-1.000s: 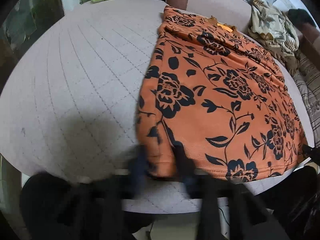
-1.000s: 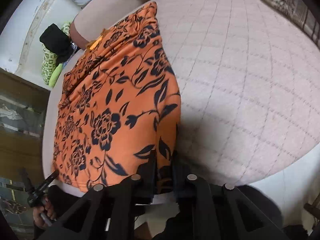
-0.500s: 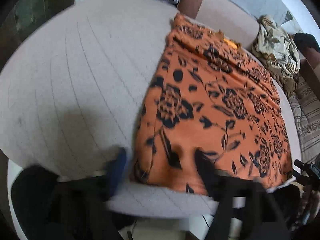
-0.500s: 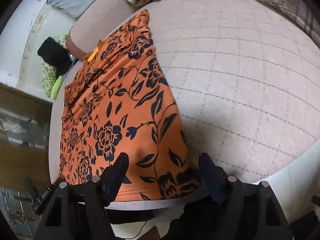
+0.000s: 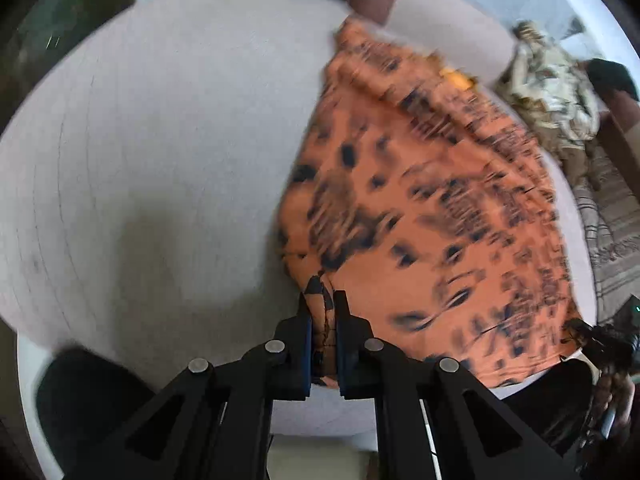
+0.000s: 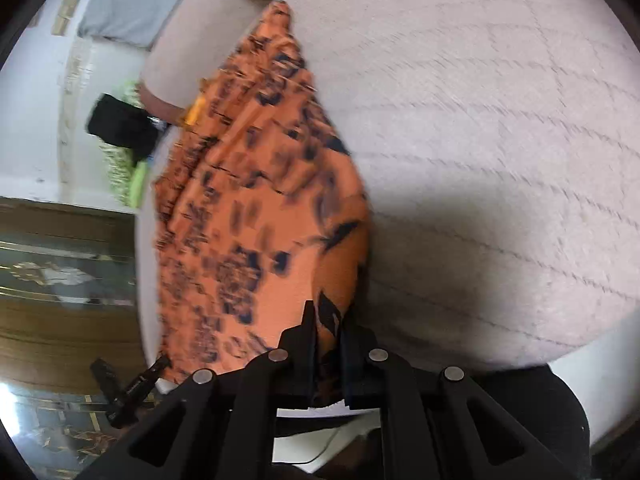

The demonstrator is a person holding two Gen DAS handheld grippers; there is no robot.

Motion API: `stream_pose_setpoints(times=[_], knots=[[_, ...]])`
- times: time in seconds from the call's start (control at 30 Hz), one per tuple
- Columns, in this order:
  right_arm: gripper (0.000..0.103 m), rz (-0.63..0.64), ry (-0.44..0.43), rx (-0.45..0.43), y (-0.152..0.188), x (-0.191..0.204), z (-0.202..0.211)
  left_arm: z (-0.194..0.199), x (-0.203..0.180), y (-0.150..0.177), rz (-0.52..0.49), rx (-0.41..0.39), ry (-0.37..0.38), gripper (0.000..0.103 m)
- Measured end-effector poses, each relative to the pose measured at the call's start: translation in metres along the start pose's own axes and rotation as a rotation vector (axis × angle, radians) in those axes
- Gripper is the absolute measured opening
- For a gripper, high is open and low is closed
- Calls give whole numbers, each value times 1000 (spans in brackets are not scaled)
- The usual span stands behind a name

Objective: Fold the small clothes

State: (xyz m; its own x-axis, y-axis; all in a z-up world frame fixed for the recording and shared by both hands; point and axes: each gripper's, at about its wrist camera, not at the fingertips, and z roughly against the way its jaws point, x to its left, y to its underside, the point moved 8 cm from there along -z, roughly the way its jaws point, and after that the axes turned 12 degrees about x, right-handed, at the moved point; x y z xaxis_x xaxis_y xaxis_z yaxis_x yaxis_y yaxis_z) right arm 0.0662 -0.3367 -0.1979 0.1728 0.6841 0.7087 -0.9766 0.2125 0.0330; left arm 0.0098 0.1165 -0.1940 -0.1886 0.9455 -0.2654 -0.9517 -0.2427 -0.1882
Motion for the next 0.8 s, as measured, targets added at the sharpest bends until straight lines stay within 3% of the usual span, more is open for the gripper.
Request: stream_pose_setpoints(times=[0.1,0.2,0.33,0.43,0.47,0.5,0.53,0.57,0.6,0.63,0.7,0.8], knots=[[10,42,-97,-49,-28,29,22,36,-21,-42,-49,-88,55,9],[10,92,-194,-114,-78,64,45,63,-42,-106,-88,-178,101,9],[10,158,-251,-230,-176,113,70,78,-67,-216,-97,-319,112,9],[15,101,-268,-292,-258,116,60,53,-72,-279,-66,-352,65,15],[25,93,-260,-291,-283,111,47,33,-71,-303,-64,-350,30,17],[61,82,-248,-254,-307,104,24,11,-68,-322,-46,-351,-7,27],[95,44,-194,-242,-319,92,8,-10,-63,-334,-30,-330,-43,38],[95,-6,-100,-257,-327,75,-6,-41,-55,-344,-28,-256,-111,51],[95,-21,-69,-271,-327,67,-11,-64,-46,-345,-20,-174,-158,51],[95,-21,-92,-284,-321,63,-14,-70,-41,-342,-18,-164,-143,50],[95,23,-79,-298,-303,60,-16,-62,-32,-333,-31,-226,-125,51],[95,126,47,-272,-279,55,-18,-44,-15,-304,-58,-268,-108,56]])
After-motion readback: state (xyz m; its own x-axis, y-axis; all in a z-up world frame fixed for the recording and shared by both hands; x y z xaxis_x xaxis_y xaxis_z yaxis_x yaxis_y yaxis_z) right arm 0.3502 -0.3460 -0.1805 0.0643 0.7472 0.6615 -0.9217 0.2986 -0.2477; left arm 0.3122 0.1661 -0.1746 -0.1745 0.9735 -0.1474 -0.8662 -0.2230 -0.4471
